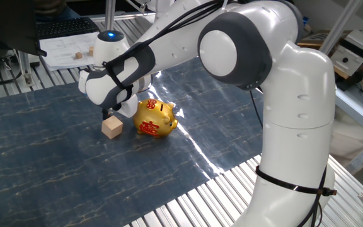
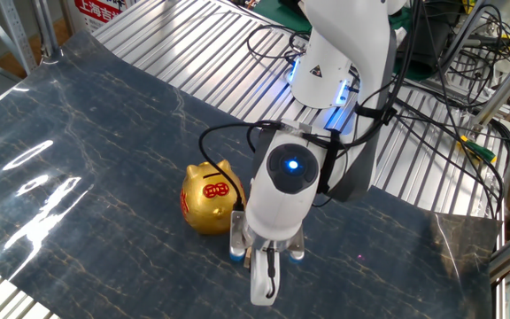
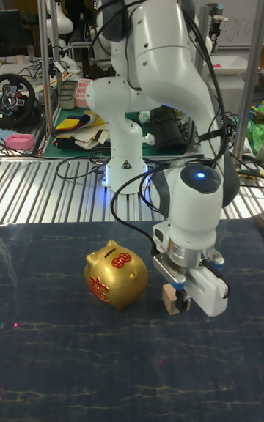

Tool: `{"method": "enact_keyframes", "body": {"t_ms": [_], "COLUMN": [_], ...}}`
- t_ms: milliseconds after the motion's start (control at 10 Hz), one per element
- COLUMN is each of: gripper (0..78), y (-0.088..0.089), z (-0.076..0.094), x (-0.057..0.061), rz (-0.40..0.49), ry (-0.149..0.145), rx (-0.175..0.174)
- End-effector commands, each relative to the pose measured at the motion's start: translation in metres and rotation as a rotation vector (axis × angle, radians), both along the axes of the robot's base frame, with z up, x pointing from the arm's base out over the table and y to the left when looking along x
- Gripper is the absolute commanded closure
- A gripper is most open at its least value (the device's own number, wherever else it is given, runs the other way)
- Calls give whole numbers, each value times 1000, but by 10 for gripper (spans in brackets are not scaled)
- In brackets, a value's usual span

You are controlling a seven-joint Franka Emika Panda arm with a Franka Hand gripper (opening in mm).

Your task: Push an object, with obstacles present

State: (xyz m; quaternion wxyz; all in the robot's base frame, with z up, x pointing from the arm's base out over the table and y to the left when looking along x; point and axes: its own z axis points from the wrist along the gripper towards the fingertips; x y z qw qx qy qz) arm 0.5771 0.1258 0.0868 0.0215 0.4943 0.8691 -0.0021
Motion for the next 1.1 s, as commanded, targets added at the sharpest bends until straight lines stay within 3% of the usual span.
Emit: {"method": "enact_keyframes", "body": {"t_ms": [100, 400, 700, 1100], "gripper": [776, 776, 776, 776], "y": [0, 0, 0, -1], "z": [1, 1, 1, -1], "x": [1, 1, 1, -2], "rz": [-9, 27, -28, -31], "ry": [-6, -4, -12, -5], "rx": [-1, 8, 5, -12]}}
